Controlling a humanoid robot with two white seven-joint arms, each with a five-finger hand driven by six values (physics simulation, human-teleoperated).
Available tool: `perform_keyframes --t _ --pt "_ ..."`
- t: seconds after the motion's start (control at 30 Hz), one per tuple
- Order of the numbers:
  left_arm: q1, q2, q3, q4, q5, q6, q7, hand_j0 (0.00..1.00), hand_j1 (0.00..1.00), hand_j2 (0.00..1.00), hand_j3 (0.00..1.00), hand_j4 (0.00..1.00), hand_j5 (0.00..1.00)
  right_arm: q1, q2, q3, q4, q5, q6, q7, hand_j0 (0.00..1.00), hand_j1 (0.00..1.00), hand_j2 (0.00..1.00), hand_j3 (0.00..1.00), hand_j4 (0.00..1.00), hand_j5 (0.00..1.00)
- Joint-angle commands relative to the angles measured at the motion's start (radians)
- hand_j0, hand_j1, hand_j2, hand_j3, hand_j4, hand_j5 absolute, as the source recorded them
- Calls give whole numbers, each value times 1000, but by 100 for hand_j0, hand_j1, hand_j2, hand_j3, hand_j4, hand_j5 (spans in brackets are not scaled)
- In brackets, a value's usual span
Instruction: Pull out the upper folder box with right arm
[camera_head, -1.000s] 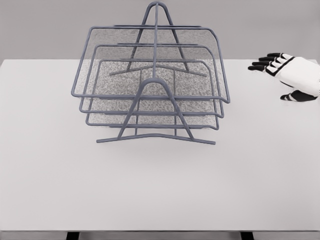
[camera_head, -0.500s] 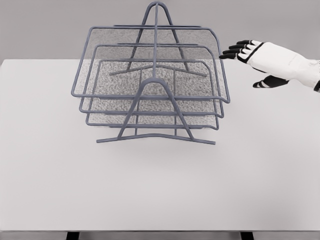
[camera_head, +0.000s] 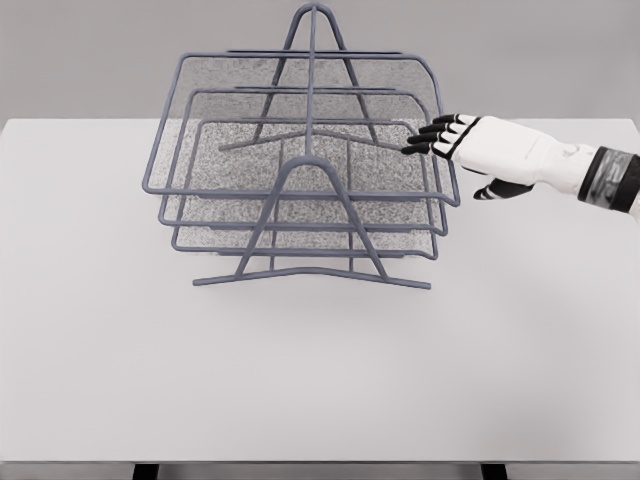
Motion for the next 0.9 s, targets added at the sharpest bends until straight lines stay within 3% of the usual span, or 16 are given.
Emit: perform_keyframes --t 0.0,0.87 --pt "0 0 0 0 0 0 0 100 100 100 100 100 100 0 -2 7 2 28 -4 1 100 100 100 100 100 100" --pt "0 0 0 0 0 0 0 100 100 100 100 100 100 3 -148 -2 2 17 -4 0 100 100 100 100 100 100"
